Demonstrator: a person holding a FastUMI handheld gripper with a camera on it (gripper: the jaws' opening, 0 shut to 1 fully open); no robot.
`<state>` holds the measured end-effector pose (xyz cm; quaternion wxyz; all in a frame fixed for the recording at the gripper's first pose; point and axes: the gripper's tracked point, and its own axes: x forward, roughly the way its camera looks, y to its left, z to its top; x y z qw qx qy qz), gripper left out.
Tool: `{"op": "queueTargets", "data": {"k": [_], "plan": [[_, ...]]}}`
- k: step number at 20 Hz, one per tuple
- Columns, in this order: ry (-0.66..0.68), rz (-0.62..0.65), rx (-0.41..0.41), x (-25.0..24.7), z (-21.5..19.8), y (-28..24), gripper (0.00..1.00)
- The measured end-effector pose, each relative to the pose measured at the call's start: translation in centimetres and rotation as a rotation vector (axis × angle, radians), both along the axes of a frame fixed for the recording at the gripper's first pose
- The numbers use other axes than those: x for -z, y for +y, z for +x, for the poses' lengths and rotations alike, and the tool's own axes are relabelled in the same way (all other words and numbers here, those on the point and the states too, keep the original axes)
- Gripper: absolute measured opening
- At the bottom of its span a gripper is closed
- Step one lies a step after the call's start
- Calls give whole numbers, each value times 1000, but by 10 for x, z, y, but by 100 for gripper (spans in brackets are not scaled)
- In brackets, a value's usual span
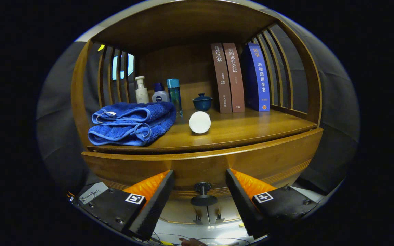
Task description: Pull open the drawer, take out the items inside it, and place them on the countertop above the cabinet.
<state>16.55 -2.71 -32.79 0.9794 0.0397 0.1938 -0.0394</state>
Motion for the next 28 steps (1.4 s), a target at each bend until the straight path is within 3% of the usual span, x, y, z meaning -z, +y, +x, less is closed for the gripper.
{"op": "queueTargets", "data": {"k": [10,17,22,28], "plan": [[21,-3,6,6,3,-2,100],[34,-13,-6,-8,-21,-12,100],[-22,-34,-29,-53,-39,-4,100],[-185,-54,-56,-170,-61,11,99]]}}
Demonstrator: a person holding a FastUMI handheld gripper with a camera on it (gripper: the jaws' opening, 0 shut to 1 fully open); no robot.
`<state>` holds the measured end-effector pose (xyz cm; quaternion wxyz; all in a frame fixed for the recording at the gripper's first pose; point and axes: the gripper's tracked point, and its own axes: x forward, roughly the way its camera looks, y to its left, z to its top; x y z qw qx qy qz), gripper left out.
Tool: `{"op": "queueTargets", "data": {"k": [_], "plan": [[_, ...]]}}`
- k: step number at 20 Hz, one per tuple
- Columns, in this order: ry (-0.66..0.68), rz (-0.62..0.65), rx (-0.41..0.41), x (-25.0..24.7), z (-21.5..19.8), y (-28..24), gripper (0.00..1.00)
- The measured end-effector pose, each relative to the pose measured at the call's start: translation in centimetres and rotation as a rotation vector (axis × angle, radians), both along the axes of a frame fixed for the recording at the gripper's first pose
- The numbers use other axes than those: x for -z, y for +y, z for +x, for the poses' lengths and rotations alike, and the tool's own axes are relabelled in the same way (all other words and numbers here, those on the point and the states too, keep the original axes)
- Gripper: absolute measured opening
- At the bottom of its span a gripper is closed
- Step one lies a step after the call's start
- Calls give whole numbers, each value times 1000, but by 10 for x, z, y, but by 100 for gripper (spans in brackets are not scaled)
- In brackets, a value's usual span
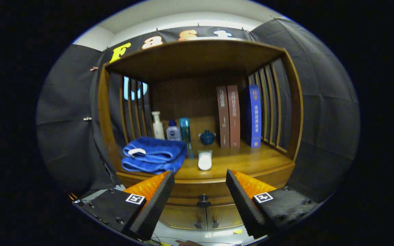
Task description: Pull open the drawer, take out the items inside it, and place them on the countertop above the cabinet.
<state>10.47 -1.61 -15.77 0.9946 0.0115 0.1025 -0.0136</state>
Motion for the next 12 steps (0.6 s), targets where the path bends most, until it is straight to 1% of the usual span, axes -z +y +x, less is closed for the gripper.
{"op": "queueTargets", "data": {"k": [2,4,6,9,12], "plan": [[-38,-8,-3,-41,-9,3,99],[-70,14,-7,-80,-20,8,99],[-78,27,-2,-110,-33,7,99],[-77,23,-16,-139,-50,11,99],[-93,35,-37,-156,-64,21,99]]}}
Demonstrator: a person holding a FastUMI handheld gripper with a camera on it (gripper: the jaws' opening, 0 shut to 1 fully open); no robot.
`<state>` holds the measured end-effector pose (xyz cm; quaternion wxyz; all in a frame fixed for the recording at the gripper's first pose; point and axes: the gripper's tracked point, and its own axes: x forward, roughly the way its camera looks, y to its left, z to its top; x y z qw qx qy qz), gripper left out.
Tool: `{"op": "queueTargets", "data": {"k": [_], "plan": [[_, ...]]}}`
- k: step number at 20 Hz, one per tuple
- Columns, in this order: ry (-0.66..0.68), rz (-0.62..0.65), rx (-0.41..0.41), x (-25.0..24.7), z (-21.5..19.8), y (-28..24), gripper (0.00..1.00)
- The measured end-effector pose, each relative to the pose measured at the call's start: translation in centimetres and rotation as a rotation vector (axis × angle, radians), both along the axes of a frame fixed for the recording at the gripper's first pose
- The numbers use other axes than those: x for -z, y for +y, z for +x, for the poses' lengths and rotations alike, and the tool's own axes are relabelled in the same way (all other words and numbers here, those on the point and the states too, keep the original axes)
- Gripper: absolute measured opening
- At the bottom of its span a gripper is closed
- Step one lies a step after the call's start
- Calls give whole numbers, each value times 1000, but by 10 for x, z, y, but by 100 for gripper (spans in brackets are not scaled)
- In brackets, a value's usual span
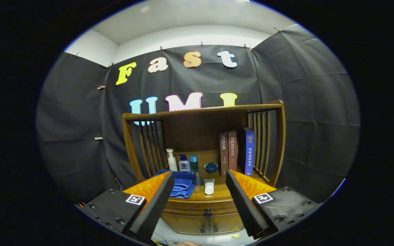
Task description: Pull open the drawer, take out the items inside it, and place them on the countertop above the cabinet.
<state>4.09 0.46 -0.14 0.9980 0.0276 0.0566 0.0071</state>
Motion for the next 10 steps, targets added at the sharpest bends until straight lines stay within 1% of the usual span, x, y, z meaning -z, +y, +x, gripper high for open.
{"op": "queueTargets", "data": {"k": [2,5,10], "plan": [[-14,19,-10,-8,-8,4,99],[-38,26,-5,-16,-14,4,99],[-21,8,-12,-13,-14,5,99]]}}
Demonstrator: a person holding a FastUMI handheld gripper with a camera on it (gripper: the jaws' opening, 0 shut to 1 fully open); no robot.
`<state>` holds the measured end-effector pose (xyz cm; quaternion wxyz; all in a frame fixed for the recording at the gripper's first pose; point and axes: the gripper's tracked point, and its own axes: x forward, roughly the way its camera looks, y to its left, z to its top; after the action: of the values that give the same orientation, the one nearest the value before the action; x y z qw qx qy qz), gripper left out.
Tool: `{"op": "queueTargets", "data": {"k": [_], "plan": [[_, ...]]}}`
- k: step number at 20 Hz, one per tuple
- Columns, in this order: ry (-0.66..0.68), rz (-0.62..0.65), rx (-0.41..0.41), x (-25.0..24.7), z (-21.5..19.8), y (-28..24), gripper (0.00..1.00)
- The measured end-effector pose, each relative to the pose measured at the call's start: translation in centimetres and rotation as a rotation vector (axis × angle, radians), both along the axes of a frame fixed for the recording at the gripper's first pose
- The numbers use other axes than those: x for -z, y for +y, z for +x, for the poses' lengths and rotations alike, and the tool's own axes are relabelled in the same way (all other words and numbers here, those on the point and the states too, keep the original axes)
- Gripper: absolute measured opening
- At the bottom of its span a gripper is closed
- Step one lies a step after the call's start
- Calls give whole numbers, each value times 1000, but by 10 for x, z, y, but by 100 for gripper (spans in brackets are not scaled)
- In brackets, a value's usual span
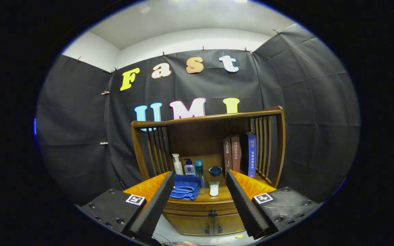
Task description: Pull open the drawer, take out the items inside it, and place them on the countertop above the cabinet.
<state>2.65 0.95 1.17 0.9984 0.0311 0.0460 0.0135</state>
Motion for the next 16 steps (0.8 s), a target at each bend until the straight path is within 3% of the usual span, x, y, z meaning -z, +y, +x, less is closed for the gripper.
{"op": "queueTargets", "data": {"k": [16], "plan": [[-15,-15,17,-4,-6,-5,99]]}}
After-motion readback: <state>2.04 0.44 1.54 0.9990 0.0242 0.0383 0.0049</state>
